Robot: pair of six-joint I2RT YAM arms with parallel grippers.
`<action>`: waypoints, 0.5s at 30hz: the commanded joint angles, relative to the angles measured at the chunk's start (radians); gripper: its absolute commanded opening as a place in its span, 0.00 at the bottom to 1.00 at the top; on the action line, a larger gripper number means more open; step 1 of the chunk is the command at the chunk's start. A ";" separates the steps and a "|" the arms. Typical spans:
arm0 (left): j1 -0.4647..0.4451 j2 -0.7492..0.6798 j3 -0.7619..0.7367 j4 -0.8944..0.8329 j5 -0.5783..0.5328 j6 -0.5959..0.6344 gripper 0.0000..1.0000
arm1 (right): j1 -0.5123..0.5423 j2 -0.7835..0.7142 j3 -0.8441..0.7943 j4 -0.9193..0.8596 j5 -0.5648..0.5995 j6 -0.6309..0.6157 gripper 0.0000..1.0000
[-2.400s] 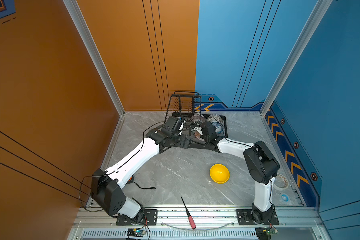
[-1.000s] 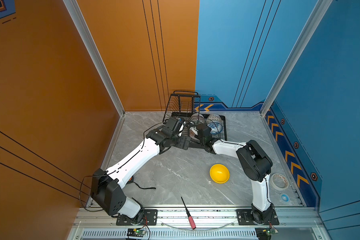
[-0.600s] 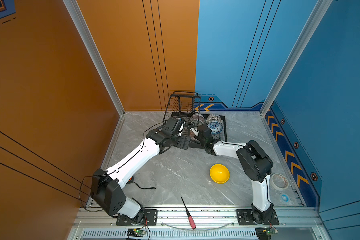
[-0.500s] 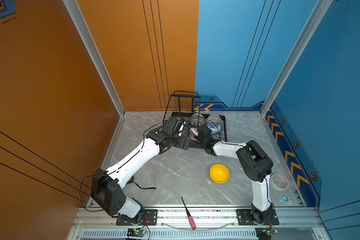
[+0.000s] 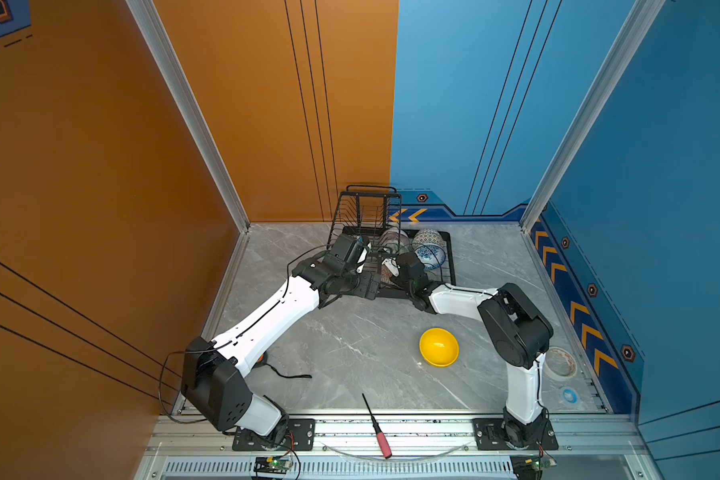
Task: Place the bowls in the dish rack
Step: 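Lower the orange-patterned bowl upright into a rack slot with the right gripper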
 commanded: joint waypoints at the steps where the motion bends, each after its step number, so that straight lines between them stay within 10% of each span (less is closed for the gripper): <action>1: 0.012 -0.004 -0.020 -0.011 0.014 -0.009 0.98 | 0.019 -0.026 -0.038 -0.120 -0.108 0.030 0.00; 15: 0.014 -0.012 -0.040 -0.007 0.006 -0.014 0.98 | 0.022 -0.028 -0.024 -0.162 -0.094 0.059 0.09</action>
